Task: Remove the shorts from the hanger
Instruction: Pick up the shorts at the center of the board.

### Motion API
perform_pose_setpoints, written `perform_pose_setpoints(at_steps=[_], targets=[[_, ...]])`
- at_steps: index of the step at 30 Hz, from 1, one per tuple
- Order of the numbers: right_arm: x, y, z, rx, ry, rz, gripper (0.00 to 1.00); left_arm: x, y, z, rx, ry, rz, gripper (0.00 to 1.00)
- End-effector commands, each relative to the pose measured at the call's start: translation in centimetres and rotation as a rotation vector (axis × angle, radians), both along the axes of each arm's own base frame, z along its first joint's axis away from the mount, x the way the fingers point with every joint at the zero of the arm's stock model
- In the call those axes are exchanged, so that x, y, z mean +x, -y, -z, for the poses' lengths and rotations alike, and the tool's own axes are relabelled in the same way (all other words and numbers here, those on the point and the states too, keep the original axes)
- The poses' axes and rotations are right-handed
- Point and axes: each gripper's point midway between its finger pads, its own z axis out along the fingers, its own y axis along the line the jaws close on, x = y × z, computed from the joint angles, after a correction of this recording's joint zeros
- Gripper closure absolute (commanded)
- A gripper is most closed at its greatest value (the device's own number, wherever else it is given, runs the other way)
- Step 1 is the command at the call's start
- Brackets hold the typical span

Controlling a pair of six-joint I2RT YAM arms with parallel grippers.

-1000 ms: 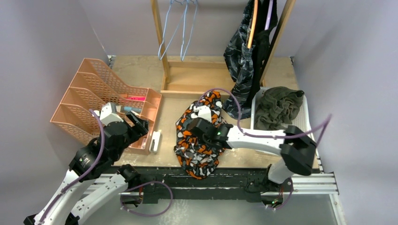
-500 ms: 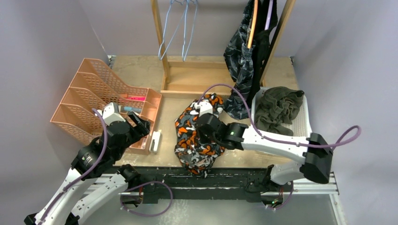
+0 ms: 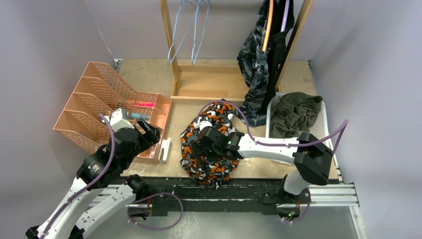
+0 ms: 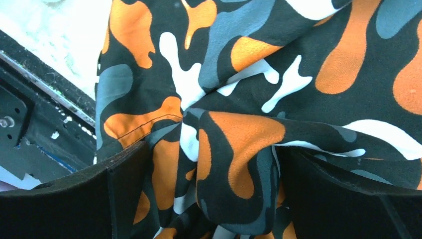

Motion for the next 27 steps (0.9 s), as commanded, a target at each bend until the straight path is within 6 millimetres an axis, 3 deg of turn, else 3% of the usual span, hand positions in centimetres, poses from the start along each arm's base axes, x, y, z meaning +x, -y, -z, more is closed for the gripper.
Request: perform_pose_setpoints(at_steps=[1, 5, 8, 10, 15, 19, 23, 27], targets=[[-0.8, -2.4, -1.9, 0.069, 0.011, -0.075, 0.01, 0.5, 0.3, -0.1, -0.015, 0.006, -0.007, 0.27], [-0.4, -2.3, -0.7, 0.004, 0.039, -0.051, 0.01, 0.6, 0.7, 0.0, -0.017, 0.002, 0.006, 0.27], [0.1, -1.6, 2.2, -0.129, 0.09, 0.008, 0.01, 0.7, 0.8, 0.1, -0.018, 0.004, 0.008, 0.27], [-0.1, -1.0, 5.1, -0.234, 0.081, 0.016, 0.0, 0.8, 0.9, 0.2, -0.023, 0.005, 0.009, 0.27], [-0.7, 0.2, 8.7, -0.38, 0.118, 0.095, 0.0, 0.6, 0.9, 0.1, -0.023, 0.005, 0.015, 0.27], [-1.9, 2.9, 11.7, -0.446, 0.07, 0.162, 0.02, 0.4, 0.6, 0.0, -0.021, 0.01, 0.008, 0.27], [-2.0, 5.7, 12.7, -0.477, 0.077, 0.248, 0.28, 0.1, 0.1, 0.1, -0.019, 0.011, -0.004, 0.27], [-1.5, 6.7, 11.6, -0.404, 0.08, 0.3, 0.61, 0.1, 0.1, 0.1, -0.021, 0.009, -0.004, 0.27]])
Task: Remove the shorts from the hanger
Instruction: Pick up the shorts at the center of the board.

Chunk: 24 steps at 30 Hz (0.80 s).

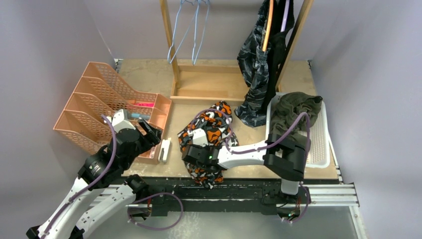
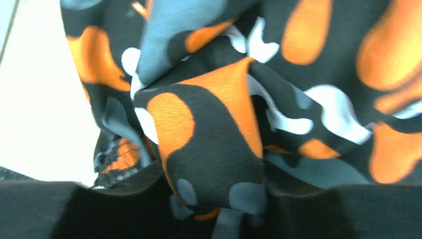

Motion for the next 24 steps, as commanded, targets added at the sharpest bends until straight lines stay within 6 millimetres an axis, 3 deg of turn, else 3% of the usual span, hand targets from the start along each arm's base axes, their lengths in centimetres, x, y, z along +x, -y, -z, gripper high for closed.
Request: perform_pose_setpoints(at_steps=[1, 3, 4, 9, 15, 20, 24], targets=[[-1.5, 9.6, 5.6, -0.235, -0.109, 0.127, 0.74, 0.3, -0.2, -0.6, -0.017, 0.022, -0.021, 0.27], [-0.5, 10.0, 4.3, -0.195, -0.095, 0.165, 0.98, 0.3, 0.0, -0.6, -0.02, 0.021, -0.016, 0.27], [-0.1, 10.2, 3.7, -0.182, -0.087, 0.18, 1.0, 0.3, 0.1, -0.6, -0.021, 0.02, -0.013, 0.27], [2.2, 10.5, -2.2, -0.088, 0.011, 0.25, 1.0, 0.3, 0.3, -0.4, -0.022, 0.012, -0.005, 0.27], [4.4, 12.0, -13.4, 0.117, 0.18, 0.312, 1.0, 0.4, 0.6, 0.1, -0.025, 0.0, 0.002, 0.27], [4.6, 14.2, -21.1, 0.323, 0.274, 0.312, 1.0, 0.7, 1.1, 0.4, -0.027, -0.008, 0.013, 0.27], [3.9, 17.3, -24.5, 0.375, 0.314, 0.385, 1.0, 0.9, 1.5, 0.7, -0.021, -0.023, 0.025, 0.27]])
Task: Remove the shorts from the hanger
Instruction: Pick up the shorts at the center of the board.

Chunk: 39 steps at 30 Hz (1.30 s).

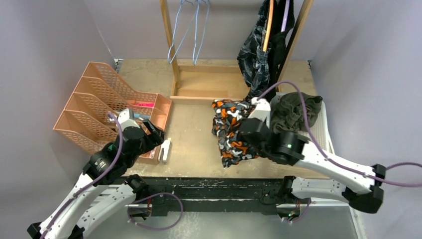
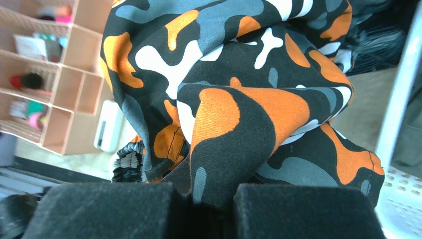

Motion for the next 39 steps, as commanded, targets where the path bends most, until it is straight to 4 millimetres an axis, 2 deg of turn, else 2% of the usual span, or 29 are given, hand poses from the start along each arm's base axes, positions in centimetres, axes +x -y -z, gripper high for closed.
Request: perform_pose_setpoints(at_steps=[1, 11, 16, 18, 20, 24, 28, 31, 36, 39], targets=[[-0.1, 4.5, -3.7, -0.004, 0.063, 0.112, 1.0, 0.7, 0.9, -0.4, -0.032, 0.012, 0.006, 0.27], [-1.2, 8.1, -7.3, 0.01, 0.103, 0.142, 1.0, 1.0, 1.4, -0.3, -0.042, 0.014, 0.016, 0.27], [-1.5, 9.9, -10.8, 0.024, 0.152, 0.152, 1.0, 1.1, 1.5, -0.2, -0.041, 0.009, 0.017, 0.27], [-1.5, 11.5, -11.6, -0.002, 0.166, 0.203, 1.0, 1.1, 1.5, -0.2, -0.042, 0.01, 0.018, 0.27], [-1.3, 13.8, -11.5, -0.055, 0.188, 0.296, 1.0, 1.1, 1.6, -0.2, -0.043, 0.016, 0.025, 0.27], [-0.7, 15.8, -12.5, -0.155, 0.256, 0.357, 1.0, 1.0, 1.6, -0.5, -0.048, 0.028, 0.033, 0.27], [-0.4, 18.1, -13.8, -0.169, 0.306, 0.445, 1.0, 0.6, 1.0, -0.5, -0.034, 0.022, 0.022, 0.26], [0.1, 18.1, -13.4, -0.236, 0.308, 0.455, 1.0, 0.7, 0.9, -0.5, -0.032, 0.023, 0.014, 0.25], [1.7, 16.2, -10.2, -0.384, 0.232, 0.452, 1.0, 1.1, 1.7, -0.4, -0.028, 0.008, 0.04, 0.25], [2.3, 16.2, -8.1, -0.395, 0.201, 0.49, 1.0, 1.2, 1.9, -0.3, -0.018, -0.004, 0.049, 0.25]])
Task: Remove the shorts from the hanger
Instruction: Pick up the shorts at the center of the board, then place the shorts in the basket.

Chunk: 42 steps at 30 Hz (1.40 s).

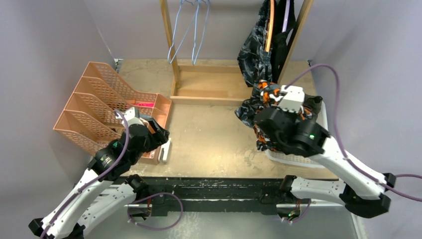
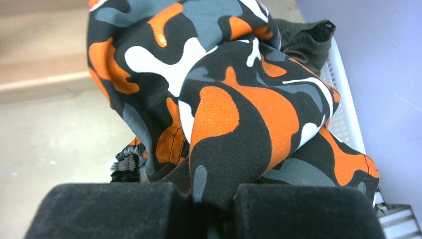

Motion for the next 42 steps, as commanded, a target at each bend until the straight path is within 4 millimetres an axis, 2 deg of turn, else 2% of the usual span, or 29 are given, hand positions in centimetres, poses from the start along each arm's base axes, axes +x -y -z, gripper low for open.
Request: perform_pose_setpoints(at_steps=[1, 3, 6, 12, 15, 17, 19, 25, 28, 30, 33, 37, 42], targets=[[1.2, 1.0, 2.0, -0.037, -0.007, 0.106, 1.0, 0.7, 0.7, -1.1, -0.012, 0.021, 0.016, 0.25], [1.7, 2.2, 2.3, -0.038, -0.004, 0.129, 1.0, 0.7, 0.6, -1.1, -0.011, 0.022, 0.013, 0.25], [3.4, 2.4, 2.3, -0.001, -0.001, 0.051, 1.0, 0.8, 0.7, -0.9, -0.016, 0.026, 0.012, 0.25], [5.5, 4.9, 5.7, 0.013, -0.095, 0.111, 1.0, 1.3, 1.5, -0.7, -0.006, 0.006, 0.031, 0.25], [6.3, 7.1, 5.8, 0.056, -0.097, 0.159, 1.0, 1.3, 1.5, -1.0, -0.009, 0.01, 0.033, 0.25], [6.3, 8.9, 4.4, 0.078, -0.061, 0.203, 1.0, 1.2, 1.4, -1.1, -0.009, 0.012, 0.034, 0.25], [5.8, 10.2, 2.3, 0.086, -0.013, 0.241, 1.0, 1.1, 1.2, -1.1, -0.006, 0.012, 0.027, 0.25], [2.4, 12.3, -5.6, 0.091, 0.161, 0.305, 1.0, 0.8, 0.9, -0.7, -0.014, 0.016, 0.018, 0.25], [1.2, 12.5, -8.2, 0.087, 0.212, 0.282, 1.0, 0.9, 1.2, -0.6, -0.02, 0.014, 0.025, 0.25], [0.9, 12.3, -8.7, 0.094, 0.211, 0.263, 1.0, 0.9, 1.2, -0.5, -0.02, 0.012, 0.026, 0.25], [1.1, 11.9, -8.0, 0.098, 0.192, 0.246, 1.0, 1.0, 1.4, -0.6, -0.025, 0.013, 0.03, 0.25], [1.6, 11.5, -6.1, 0.104, 0.15, 0.233, 1.0, 0.8, 1.2, -0.8, -0.026, 0.016, 0.029, 0.25], [3.4, 9.9, -1.8, 0.139, 0.04, 0.192, 1.0, 0.5, 0.8, -0.9, -0.03, 0.022, 0.018, 0.25]])
